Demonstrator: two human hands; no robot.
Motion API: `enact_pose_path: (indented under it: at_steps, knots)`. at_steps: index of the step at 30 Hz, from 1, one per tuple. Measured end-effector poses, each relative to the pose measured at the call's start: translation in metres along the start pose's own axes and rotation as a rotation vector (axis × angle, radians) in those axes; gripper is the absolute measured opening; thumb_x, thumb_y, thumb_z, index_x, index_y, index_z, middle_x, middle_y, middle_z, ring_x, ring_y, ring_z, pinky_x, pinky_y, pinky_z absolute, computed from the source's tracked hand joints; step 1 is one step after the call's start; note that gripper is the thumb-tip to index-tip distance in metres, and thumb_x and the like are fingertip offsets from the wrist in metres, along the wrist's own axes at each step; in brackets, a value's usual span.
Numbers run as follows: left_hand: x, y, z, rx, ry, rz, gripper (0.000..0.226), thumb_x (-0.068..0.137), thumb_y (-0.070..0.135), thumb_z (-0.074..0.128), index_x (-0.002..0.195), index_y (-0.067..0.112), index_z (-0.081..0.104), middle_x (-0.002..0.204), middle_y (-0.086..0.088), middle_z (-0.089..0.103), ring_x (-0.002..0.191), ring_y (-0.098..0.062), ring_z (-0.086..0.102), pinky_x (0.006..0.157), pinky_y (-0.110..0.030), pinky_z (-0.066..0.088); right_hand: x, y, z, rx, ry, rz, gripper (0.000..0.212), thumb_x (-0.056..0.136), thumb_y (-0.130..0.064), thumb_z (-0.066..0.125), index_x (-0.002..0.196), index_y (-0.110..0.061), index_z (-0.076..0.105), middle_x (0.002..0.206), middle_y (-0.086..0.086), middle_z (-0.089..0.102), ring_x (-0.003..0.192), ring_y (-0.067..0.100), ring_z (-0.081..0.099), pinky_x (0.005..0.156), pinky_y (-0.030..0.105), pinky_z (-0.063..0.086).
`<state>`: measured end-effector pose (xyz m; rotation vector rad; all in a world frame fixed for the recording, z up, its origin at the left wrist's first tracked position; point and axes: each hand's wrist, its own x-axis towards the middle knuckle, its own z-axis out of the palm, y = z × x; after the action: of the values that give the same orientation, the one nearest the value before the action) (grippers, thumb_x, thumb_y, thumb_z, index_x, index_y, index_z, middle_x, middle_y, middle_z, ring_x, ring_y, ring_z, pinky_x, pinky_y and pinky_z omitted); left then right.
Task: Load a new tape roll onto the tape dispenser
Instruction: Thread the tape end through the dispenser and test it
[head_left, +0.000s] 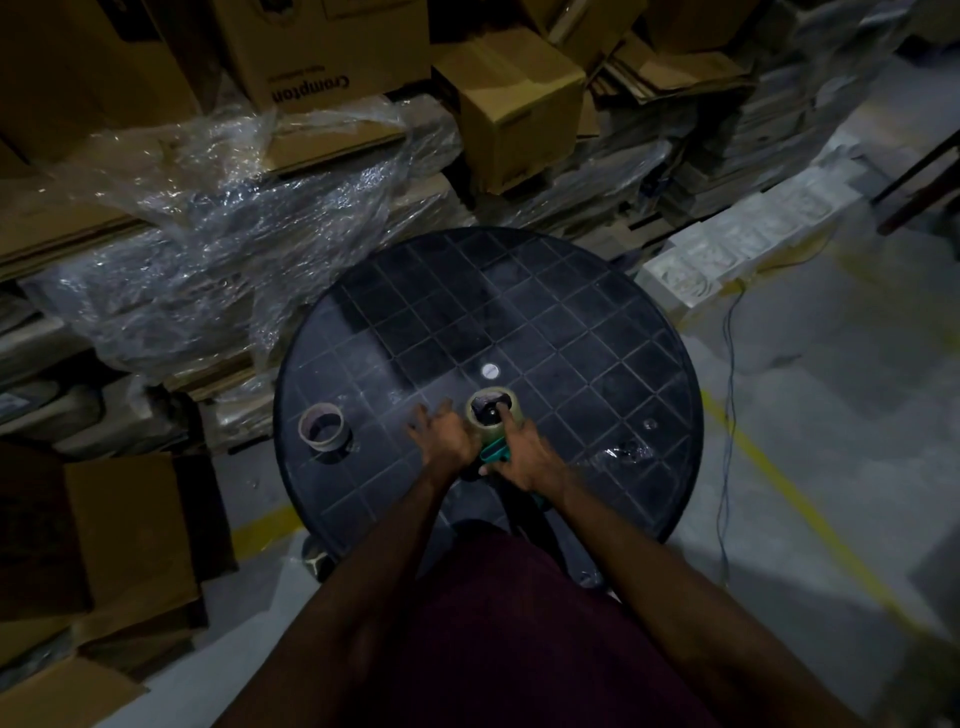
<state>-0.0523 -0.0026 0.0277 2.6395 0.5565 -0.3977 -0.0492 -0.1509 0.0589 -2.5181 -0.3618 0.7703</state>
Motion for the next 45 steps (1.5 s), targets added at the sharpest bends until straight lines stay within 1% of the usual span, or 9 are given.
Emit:
enact_pose_path:
  at_steps: [5,8,13,19,24,29,35,38,45]
  knots:
    - [-0.002,-0.002,0.003,0.040,-0.022,-0.006,0.052,0.073,0.067,0.060,0.090,0.021,0.075,0.138,0.003,0.054,0.137,-0.035,0.024,0.111,-0.061,0.019,-0.004,-0.005,0.012,-0.067,0.013,0.112,0.118,0.070,-0.054,0.076,0.152,-0.024,-0.002,0.135,0.019,0.056,0.116,0.039,0.059,0.097,0.050,0.049]
    - [-0.010,0.000,-0.006,-0.006,-0.017,-0.031,0.056,0.074,0.062,0.064,0.106,0.016,0.065,0.127,-0.006,0.058,0.136,-0.034,0.029,0.112,-0.060,0.020,-0.007,-0.001,0.016,-0.155,0.049,0.120,0.111,0.079,-0.063,0.065,0.153,-0.011,0.001,0.129,0.017,0.061,0.115,0.037,0.060,0.096,0.048,0.045]
    - [-0.010,-0.006,-0.008,-0.026,-0.048,-0.066,0.053,0.072,0.053,0.065,0.107,0.013,0.064,0.125,-0.011,0.060,0.135,-0.034,0.029,0.113,-0.060,0.016,-0.007,-0.003,0.017,-0.348,0.031,0.113,0.078,0.082,-0.074,0.049,0.128,-0.012,0.048,0.120,0.009,0.065,0.107,0.029,0.063,0.087,0.041,0.044]
    - [-0.013,-0.009,-0.005,0.060,-0.059,0.120,0.052,0.081,0.041,0.064,0.124,0.011,0.061,0.142,-0.003,0.049,0.146,-0.037,0.017,0.117,-0.062,0.006,-0.002,0.000,0.014,-0.435,-0.012,0.118,0.078,0.083,-0.075,0.045,0.125,-0.010,0.052,0.123,0.010,0.064,0.109,0.029,0.062,0.083,0.040,0.044]
    - [-0.006,-0.019,-0.004,-0.095,0.049,0.158,0.043,0.065,0.038,0.052,0.092,0.013,0.073,0.135,0.001,0.053,0.140,-0.036,0.023,0.113,-0.059,0.015,0.002,-0.003,0.010,-0.381,-0.010,0.111,0.077,0.085,-0.071,0.048,0.127,-0.007,0.049,0.124,0.012,0.062,0.110,0.030,0.062,0.085,0.040,0.047]
    - [-0.003,-0.026,-0.003,-0.088,0.103,0.217,0.032,0.063,0.036,0.057,0.079,0.012,0.072,0.128,0.000,0.055,0.132,-0.033,0.031,0.108,-0.055,0.020,0.002,-0.004,0.009,-0.311,-0.062,0.102,0.070,0.091,-0.060,0.051,0.132,-0.003,0.041,0.127,0.013,0.060,0.114,0.031,0.060,0.090,0.041,0.046]
    - [-0.010,-0.023,-0.013,-0.132,0.116,0.254,0.036,0.061,0.033,0.056,0.082,0.008,0.072,0.131,-0.003,0.053,0.135,-0.035,0.028,0.110,-0.060,0.019,0.000,-0.007,0.009,-0.366,-0.054,0.091,0.064,0.092,-0.058,0.047,0.131,-0.007,0.046,0.130,0.012,0.058,0.116,0.030,0.059,0.092,0.042,0.046]
    - [-0.008,-0.019,-0.012,0.052,0.087,0.331,0.026,0.068,0.035,0.063,0.081,0.016,0.075,0.134,0.003,0.053,0.138,-0.034,0.026,0.110,-0.064,0.017,0.001,-0.005,0.011,-0.423,-0.063,0.094,0.060,0.092,-0.055,0.045,0.128,-0.007,0.050,0.129,0.012,0.059,0.115,0.030,0.060,0.092,0.042,0.046]
    - [-0.010,-0.015,-0.017,0.050,0.119,0.387,0.027,0.065,0.040,0.058,0.072,0.019,0.073,0.129,0.003,0.054,0.134,-0.033,0.029,0.109,-0.063,0.017,0.000,0.005,0.009,-0.295,-0.033,0.163,0.064,0.092,-0.054,0.047,0.132,-0.004,0.043,0.128,0.015,0.061,0.115,0.033,0.060,0.091,0.042,0.046]
